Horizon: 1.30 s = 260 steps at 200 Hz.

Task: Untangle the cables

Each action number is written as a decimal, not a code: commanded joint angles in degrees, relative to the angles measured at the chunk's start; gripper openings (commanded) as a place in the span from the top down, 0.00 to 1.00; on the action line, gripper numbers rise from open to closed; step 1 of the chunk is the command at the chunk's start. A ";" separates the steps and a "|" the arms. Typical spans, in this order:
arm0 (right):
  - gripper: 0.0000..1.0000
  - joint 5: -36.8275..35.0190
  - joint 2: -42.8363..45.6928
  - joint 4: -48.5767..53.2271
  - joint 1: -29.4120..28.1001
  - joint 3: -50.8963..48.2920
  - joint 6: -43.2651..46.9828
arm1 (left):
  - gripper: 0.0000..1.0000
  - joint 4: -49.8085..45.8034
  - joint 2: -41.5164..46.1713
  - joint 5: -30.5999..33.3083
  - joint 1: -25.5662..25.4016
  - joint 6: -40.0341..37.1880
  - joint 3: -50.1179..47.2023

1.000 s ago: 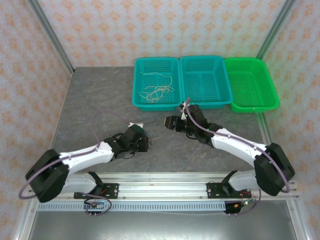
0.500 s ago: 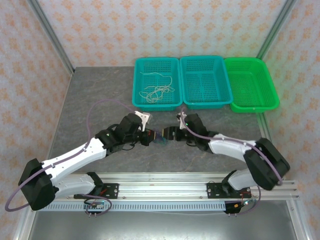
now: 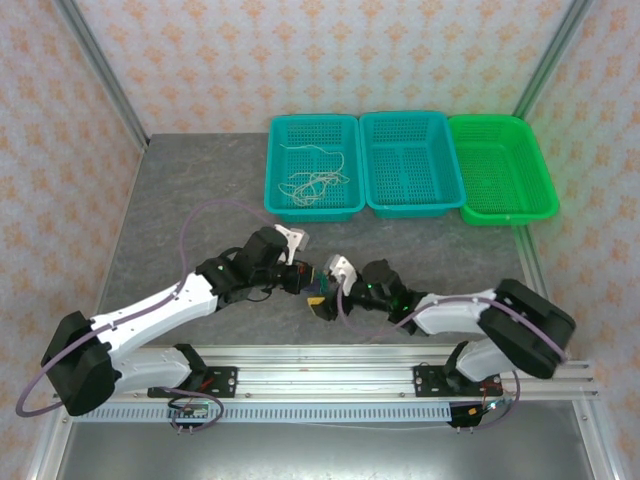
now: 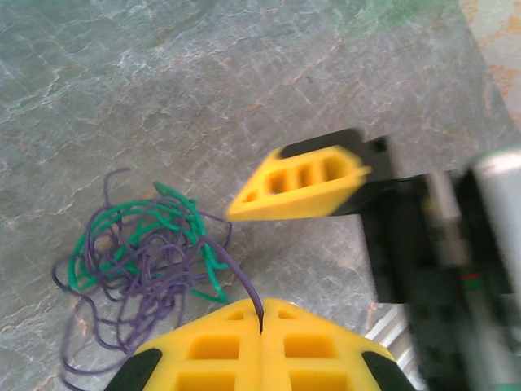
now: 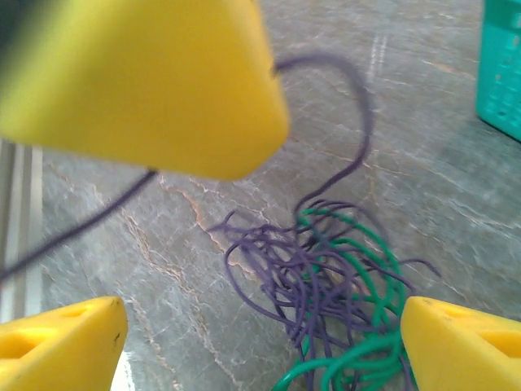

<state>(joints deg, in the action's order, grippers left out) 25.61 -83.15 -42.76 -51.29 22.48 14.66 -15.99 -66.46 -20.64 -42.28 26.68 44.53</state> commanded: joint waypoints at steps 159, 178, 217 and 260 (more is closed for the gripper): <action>0.69 -34.04 -14.91 -12.11 4.06 -1.12 -22.82 | 0.99 -1.16 38.95 25.48 3.68 3.05 -11.44; 0.83 -31.76 -13.25 -11.11 4.69 -0.80 -21.92 | 0.99 -2.55 38.82 25.64 4.09 3.63 -12.84; 1.00 -25.83 -6.01 -6.05 5.06 1.40 -18.34 | 0.86 4.98 30.76 15.22 4.05 3.12 -20.61; 1.00 -18.10 0.61 5.29 5.14 5.51 -12.72 | 0.71 18.29 16.37 1.98 3.49 2.81 -23.58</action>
<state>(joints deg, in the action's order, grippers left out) 1.89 -86.19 -44.36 -46.17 25.41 -2.09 -7.33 -46.33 -10.79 -38.52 30.13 21.30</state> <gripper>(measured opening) 0.078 0.254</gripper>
